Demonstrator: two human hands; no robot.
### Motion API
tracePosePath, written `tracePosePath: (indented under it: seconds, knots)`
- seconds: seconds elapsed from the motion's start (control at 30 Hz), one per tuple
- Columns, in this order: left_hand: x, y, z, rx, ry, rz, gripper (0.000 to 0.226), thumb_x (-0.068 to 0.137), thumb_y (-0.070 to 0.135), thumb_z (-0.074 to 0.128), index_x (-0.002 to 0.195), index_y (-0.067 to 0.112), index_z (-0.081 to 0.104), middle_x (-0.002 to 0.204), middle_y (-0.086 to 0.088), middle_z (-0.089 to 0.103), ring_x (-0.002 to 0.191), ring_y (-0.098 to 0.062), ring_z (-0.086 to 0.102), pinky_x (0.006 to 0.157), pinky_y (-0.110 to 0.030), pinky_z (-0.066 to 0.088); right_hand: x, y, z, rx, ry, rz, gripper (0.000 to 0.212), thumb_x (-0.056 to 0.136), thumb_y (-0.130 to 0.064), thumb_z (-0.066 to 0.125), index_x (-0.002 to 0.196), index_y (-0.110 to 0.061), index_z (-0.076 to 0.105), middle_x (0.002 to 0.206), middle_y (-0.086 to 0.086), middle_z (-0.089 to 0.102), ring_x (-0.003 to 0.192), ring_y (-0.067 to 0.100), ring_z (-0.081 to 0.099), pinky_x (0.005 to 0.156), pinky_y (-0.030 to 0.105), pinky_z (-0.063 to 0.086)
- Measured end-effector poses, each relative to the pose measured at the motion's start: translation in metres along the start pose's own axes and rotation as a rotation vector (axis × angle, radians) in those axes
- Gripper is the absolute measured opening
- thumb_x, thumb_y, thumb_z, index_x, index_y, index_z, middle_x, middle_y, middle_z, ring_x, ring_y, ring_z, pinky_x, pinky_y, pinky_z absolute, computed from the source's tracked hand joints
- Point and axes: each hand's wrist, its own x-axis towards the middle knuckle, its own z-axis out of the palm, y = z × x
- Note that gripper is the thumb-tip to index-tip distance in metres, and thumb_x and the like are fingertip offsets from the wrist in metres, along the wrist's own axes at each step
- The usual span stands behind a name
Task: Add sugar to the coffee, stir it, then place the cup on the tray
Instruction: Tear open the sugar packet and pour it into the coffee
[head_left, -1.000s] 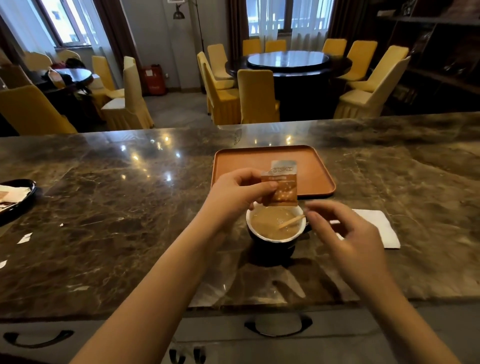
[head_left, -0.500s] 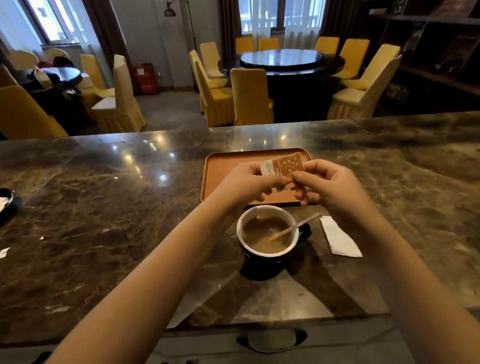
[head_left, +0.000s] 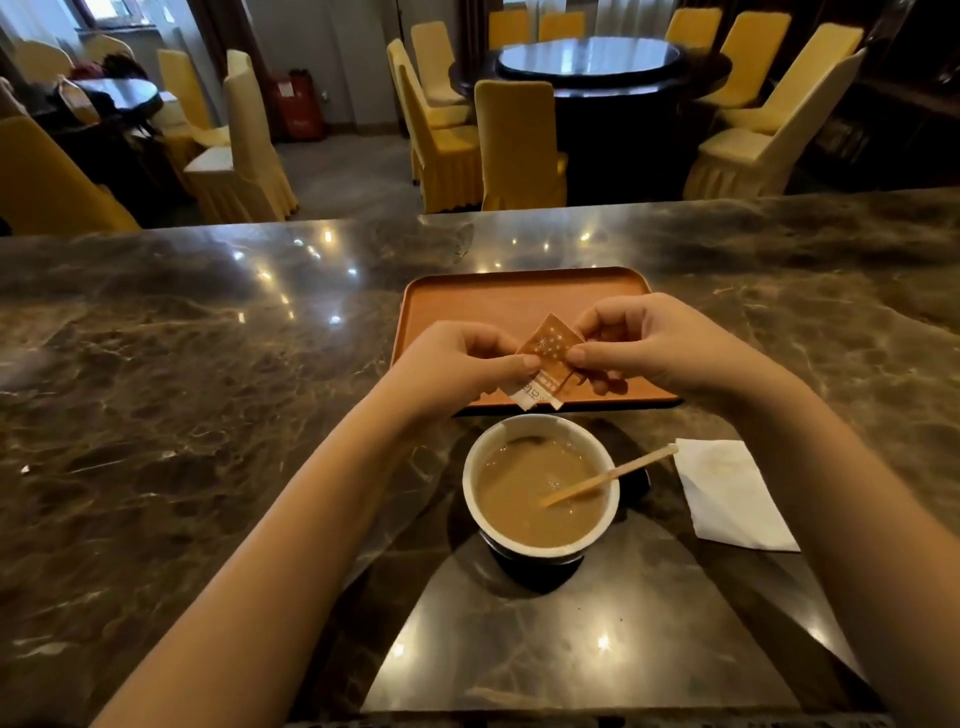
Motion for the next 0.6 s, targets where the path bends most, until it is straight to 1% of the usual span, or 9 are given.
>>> tracePosePath:
  seconds: [0.07,0.1,0.17,0.3,0.4,0.47,0.6]
  knots:
    - [0.0,-0.007,0.002,0.0,-0.008,-0.001,0.011,0.08,0.027,0.064,0.08,0.017,0.069,0.078,0.004,0.072,0.07,-0.003,0.066,0.067,-0.013,0.052,0.001,0.007,0.001,0.047,-0.019,0.002,0.011,0.08,-0.015,0.064,0.088,-0.008,0.066,0.069,-0.004,0.071,0.056,0.006,0.061,0.055,0.015,0.051]
    - [-0.001,-0.009,0.003,0.007,-0.017,0.002,0.014,0.079,0.029,0.064,0.081,0.016,0.07,0.079,0.003,0.072,0.071,-0.005,0.066,0.07,-0.015,0.053,0.001,0.011,0.003,0.081,-0.024,0.004,0.012,0.08,-0.016,0.063,0.088,-0.008,0.066,0.069,-0.003,0.071,0.057,0.006,0.061,0.056,0.015,0.051]
    - [-0.004,-0.014,0.006,0.03,-0.027,0.013,0.018,0.079,0.031,0.063,0.081,0.015,0.07,0.078,0.002,0.073,0.07,-0.008,0.067,0.069,-0.017,0.054,-0.001,0.018,0.006,0.143,-0.032,0.012,0.011,0.078,-0.017,0.064,0.085,-0.008,0.065,0.069,-0.003,0.072,0.055,0.006,0.06,0.057,0.017,0.051]
    - [-0.008,-0.022,0.009,0.09,0.001,0.053,0.022,0.08,0.034,0.062,0.081,0.014,0.07,0.08,-0.006,0.073,0.074,-0.021,0.067,0.071,-0.032,0.055,-0.003,0.026,0.015,0.22,-0.021,0.03,0.016,0.068,-0.023,0.066,0.078,-0.011,0.066,0.066,0.0,0.071,0.054,0.008,0.059,0.057,0.019,0.05]
    - [-0.01,-0.025,0.008,0.072,0.023,0.095,0.021,0.08,0.031,0.062,0.081,0.011,0.069,0.081,-0.009,0.072,0.076,-0.026,0.067,0.075,-0.04,0.055,-0.003,0.026,0.018,0.232,-0.001,0.02,0.015,0.068,-0.022,0.067,0.076,-0.01,0.066,0.06,-0.001,0.07,0.05,0.005,0.058,0.054,0.016,0.05]
    - [-0.011,-0.027,0.007,0.064,0.04,0.127,0.02,0.08,0.028,0.063,0.081,0.009,0.069,0.081,-0.009,0.072,0.077,-0.027,0.067,0.076,-0.043,0.054,-0.003,0.024,0.018,0.235,0.004,0.004,0.014,0.068,-0.021,0.067,0.075,-0.009,0.066,0.059,-0.001,0.07,0.049,0.005,0.058,0.053,0.015,0.049]
    - [-0.01,-0.028,0.007,0.051,0.046,0.139,0.018,0.08,0.026,0.063,0.079,0.009,0.069,0.08,-0.009,0.072,0.076,-0.026,0.067,0.075,-0.042,0.054,-0.003,0.022,0.019,0.251,0.013,-0.011,0.01,0.067,-0.019,0.067,0.073,-0.01,0.067,0.061,0.0,0.071,0.047,0.005,0.057,0.048,0.013,0.048]
